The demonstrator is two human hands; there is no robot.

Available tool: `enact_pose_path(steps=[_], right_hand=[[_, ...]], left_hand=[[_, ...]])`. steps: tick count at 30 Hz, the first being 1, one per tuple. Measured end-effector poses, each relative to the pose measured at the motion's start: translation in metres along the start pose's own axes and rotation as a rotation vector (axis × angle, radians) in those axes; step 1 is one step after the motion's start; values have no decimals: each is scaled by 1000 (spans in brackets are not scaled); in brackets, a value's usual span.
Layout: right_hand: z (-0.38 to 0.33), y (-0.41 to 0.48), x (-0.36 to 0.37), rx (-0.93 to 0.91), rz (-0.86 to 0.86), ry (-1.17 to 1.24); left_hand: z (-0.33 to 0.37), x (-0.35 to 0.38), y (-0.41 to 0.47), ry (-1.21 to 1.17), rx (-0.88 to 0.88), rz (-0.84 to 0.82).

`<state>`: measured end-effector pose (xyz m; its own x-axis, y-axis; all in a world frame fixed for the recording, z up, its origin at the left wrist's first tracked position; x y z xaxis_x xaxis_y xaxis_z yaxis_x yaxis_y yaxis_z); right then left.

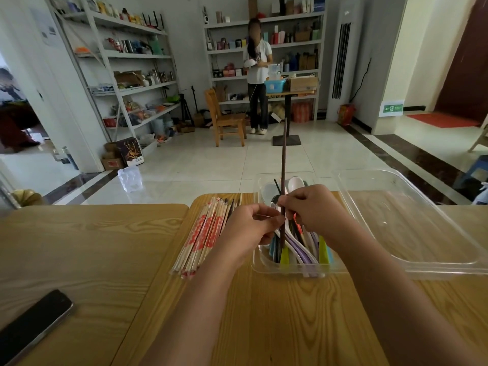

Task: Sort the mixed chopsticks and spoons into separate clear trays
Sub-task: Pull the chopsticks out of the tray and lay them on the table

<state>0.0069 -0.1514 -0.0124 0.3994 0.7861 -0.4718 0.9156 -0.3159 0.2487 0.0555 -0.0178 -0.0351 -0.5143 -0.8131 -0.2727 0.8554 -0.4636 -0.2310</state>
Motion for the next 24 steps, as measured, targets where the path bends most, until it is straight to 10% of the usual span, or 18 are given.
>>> enact_pose_path(steps=[12,24], right_hand=[[-5,-3,3,17,-23,107],[5,2,-11,-30,56,-62]], left_hand=[[0,-3,-2,52,-14,-98],[-54,-103,24,604,-276,368]])
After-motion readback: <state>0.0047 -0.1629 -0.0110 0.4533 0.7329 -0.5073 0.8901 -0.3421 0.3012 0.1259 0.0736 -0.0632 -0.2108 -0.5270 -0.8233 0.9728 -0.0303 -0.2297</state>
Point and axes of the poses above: each hand's wrist, its own y-axis towards the middle knuckle, its own x-axis out of the palm, z = x × y, the point moved 7 cm from there along y, towards the middle knuckle, and after that the axes turned 14 degrees about -x, right-handed, at the moved point
